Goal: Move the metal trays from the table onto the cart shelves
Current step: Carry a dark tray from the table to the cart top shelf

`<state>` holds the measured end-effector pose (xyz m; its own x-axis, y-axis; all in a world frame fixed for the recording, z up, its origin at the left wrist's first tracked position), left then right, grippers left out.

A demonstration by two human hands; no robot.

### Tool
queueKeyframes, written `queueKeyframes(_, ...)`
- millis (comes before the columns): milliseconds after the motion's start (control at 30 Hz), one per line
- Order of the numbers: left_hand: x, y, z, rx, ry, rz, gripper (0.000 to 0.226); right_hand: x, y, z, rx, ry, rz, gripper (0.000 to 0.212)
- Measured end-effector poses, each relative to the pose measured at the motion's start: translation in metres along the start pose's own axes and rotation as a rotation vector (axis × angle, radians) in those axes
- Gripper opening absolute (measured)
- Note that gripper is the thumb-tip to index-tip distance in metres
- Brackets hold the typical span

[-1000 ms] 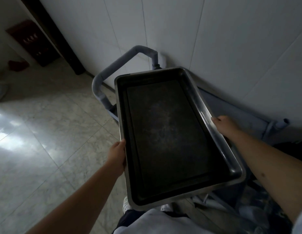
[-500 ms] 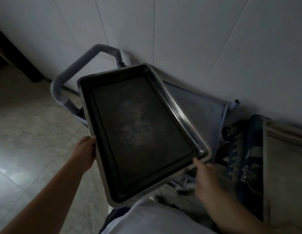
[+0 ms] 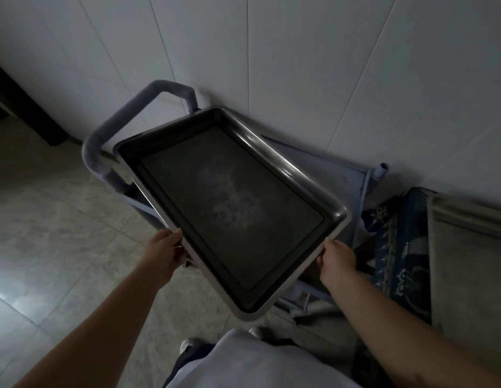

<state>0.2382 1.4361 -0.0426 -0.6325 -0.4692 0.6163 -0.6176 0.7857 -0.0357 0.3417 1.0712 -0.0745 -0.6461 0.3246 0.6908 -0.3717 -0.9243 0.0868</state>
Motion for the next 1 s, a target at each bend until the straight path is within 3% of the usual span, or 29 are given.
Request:
queueKeyframes(433, 0.005, -0.057, 0.006, -0.093, 0.072, 0.068, 0.016, -0.08, -0.002, 0.065, 0.218, 0.132, -0.037, 0.015)
queueKeyframes(667, 0.005, -0.093, 0.025, -0.22, 0.176, 0.053, 0.019, -0.121, 0.0, 0.095, 0.378, 0.161, -0.126, 0.031)
queueKeyframes(867, 0.006, -0.098, 0.039, -0.271, 0.202, 0.039, 0.024, -0.121, -0.007, 0.117, 0.817, 0.445, -0.209, 0.041)
queueKeyframes(1000, 0.002, -0.106, 0.032, -0.309, 0.196, 0.044, 0.025, -0.122, -0.006, 0.128, 0.874, 0.482, -0.209, 0.041)
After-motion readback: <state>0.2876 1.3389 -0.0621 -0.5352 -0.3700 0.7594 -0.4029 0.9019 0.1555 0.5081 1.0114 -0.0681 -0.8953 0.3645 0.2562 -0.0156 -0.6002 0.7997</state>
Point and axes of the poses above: each hand's wrist, its own x-axis away from the middle knuckle, its own y-axis out of the back of the hand, z = x × y, the point moved 4 cm from there along -x, towards the middle knuckle, and after that the axes turned 1 degree about -x, right-handed, at the moved point
